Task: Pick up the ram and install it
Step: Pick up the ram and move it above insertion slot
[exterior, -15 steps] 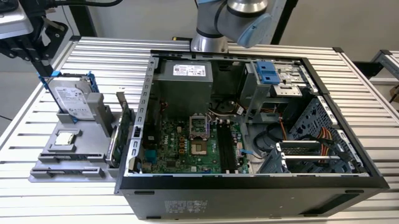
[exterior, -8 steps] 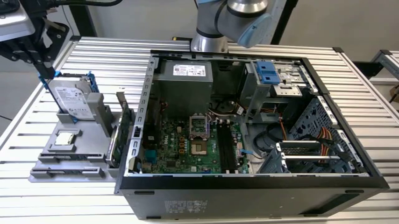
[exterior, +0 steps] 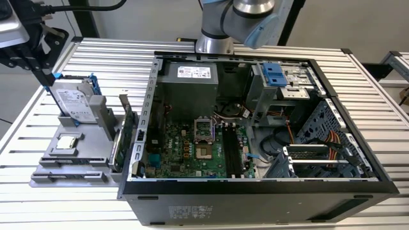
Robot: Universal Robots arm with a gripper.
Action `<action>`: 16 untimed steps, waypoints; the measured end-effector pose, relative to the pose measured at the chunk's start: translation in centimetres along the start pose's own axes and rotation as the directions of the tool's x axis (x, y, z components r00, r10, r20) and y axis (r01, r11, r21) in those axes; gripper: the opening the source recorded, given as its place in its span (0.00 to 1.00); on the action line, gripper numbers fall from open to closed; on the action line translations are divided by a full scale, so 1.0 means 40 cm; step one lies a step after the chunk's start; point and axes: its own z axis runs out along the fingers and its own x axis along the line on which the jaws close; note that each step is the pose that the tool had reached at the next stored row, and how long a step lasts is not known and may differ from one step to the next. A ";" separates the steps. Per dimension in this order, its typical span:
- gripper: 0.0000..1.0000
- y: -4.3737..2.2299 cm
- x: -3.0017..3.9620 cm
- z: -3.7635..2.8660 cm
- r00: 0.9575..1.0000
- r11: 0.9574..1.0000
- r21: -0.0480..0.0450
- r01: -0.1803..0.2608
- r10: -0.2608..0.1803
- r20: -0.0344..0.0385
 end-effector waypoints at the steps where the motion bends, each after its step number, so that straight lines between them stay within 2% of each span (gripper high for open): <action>1: 0.00 -0.001 0.000 0.001 1.000 1.000 0.000 -0.011 0.011 0.000; 5: 0.00 -0.014 0.001 0.000 0.999 0.999 0.001 -0.037 0.037 0.000; 16: 0.00 -0.087 0.005 -0.002 0.999 0.999 0.001 -0.046 0.046 0.001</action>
